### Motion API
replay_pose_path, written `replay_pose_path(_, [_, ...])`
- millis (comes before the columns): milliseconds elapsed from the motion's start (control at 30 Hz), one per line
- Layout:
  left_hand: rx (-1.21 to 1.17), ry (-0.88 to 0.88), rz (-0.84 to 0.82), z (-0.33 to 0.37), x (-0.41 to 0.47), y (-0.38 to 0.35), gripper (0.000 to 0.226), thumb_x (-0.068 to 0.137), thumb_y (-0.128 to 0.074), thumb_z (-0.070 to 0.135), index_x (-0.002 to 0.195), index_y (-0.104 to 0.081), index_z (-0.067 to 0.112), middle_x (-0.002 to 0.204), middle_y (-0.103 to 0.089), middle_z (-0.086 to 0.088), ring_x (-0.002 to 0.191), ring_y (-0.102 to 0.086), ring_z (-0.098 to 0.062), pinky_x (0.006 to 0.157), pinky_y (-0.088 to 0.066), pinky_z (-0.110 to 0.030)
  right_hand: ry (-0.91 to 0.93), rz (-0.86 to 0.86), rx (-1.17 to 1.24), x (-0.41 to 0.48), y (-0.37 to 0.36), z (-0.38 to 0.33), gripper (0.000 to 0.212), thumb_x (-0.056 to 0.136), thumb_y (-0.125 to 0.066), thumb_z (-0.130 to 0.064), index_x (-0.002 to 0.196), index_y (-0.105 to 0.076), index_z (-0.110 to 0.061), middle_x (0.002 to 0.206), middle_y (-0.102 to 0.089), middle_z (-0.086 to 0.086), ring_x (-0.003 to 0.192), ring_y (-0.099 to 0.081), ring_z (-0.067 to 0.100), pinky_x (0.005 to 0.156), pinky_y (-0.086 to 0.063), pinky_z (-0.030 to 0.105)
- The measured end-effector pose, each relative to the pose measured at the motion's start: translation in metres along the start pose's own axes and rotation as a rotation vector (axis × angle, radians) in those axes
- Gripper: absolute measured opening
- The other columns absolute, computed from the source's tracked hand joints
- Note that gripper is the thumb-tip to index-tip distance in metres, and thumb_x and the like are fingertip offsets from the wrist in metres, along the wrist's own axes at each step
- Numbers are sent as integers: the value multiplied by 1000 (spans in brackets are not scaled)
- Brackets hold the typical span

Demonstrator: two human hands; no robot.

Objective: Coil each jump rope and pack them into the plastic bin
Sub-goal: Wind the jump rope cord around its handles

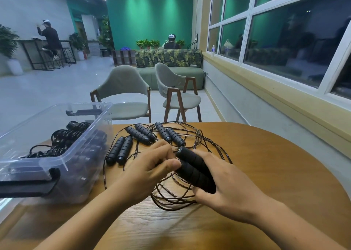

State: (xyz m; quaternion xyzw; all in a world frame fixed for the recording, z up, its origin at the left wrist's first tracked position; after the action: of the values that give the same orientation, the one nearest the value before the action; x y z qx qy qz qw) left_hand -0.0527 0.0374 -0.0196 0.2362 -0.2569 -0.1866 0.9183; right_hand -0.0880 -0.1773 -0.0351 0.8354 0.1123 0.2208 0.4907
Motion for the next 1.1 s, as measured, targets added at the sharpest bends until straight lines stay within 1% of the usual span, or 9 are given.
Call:
replay_pose_path(100, [-35,-4,46,0,0,3,35,96,-57,53,81,-58,21,90,-53,6,79,-51,-15,69,-44,-33,14,82,-88,0,-1,-8,88,89,-52,-61,165,-10,-46,131,-44,-23,105,-47,1,83,-48,24])
replay_pose_path(200, [-129,7,64,3,-1,4,38,98,-55,54,84,-56,19,82,-51,5,71,-46,-11,64,-39,-31,34,150,-130,-1,0,-16,92,92,-47,-59,170,1,-42,127,-43,-17,100,-48,6,77,-52,29])
replay_pose_path(300, [-260,35,73,5,-2,7,42,99,-54,55,86,-54,15,74,-47,-4,68,-41,-17,62,-35,-32,46,243,-166,-2,3,-21,87,95,-48,-55,171,-10,-38,121,-49,-11,90,-50,8,65,-52,30])
replay_pose_path(400, [-311,44,83,6,-2,10,43,98,-54,57,90,-57,14,80,-46,-23,68,-39,-24,61,-34,-35,64,257,-136,-1,0,-18,80,97,-48,-56,170,-22,-33,118,-57,-9,87,-58,12,66,-55,35])
replay_pose_path(533, [-341,72,85,0,-4,12,39,93,-59,58,88,-59,19,74,-50,-10,63,-43,-15,57,-37,-24,38,68,115,1,-2,-12,68,96,-44,-69,160,-35,-48,117,-61,-20,101,-60,7,81,-55,33])
replay_pose_path(633, [-353,77,81,-4,-3,13,32,90,-63,54,93,-60,22,71,-53,5,61,-43,-11,55,-38,-24,11,-18,282,3,4,-13,51,96,-50,-76,141,-53,-54,107,-68,-14,94,-65,8,77,-55,31])
replay_pose_path(800, [-461,89,126,-1,2,16,28,103,-58,45,110,-58,17,65,-49,3,56,-37,-12,50,-31,-21,-77,-119,721,0,12,-18,39,95,-60,-65,100,-69,-28,82,-63,-4,64,-55,14,58,-45,30])
replay_pose_path(933, [-546,54,113,5,0,8,61,91,-61,67,108,-57,9,75,-35,-29,59,-31,-21,52,-27,-27,-135,-260,1003,-4,12,-23,59,92,-63,-63,111,-63,-7,91,-65,11,62,-50,25,48,-36,27])
replay_pose_path(1100, [-644,111,196,10,-2,-8,66,96,-46,65,103,-57,1,70,-28,-20,57,-23,-24,54,-18,-38,-170,-367,1334,-8,14,-31,58,92,-65,-60,128,-66,-15,93,-64,15,53,-49,15,44,-32,23])
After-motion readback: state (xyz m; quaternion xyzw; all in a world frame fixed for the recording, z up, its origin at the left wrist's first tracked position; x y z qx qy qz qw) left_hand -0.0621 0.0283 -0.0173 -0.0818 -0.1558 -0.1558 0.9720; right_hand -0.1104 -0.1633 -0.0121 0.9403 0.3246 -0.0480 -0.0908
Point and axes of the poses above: each hand's wrist, its own x-axis towards the middle knuckle, its own y-axis out of the back of the hand, z = x × y, the point moved 4 cm from there along x, towards the middle knuckle
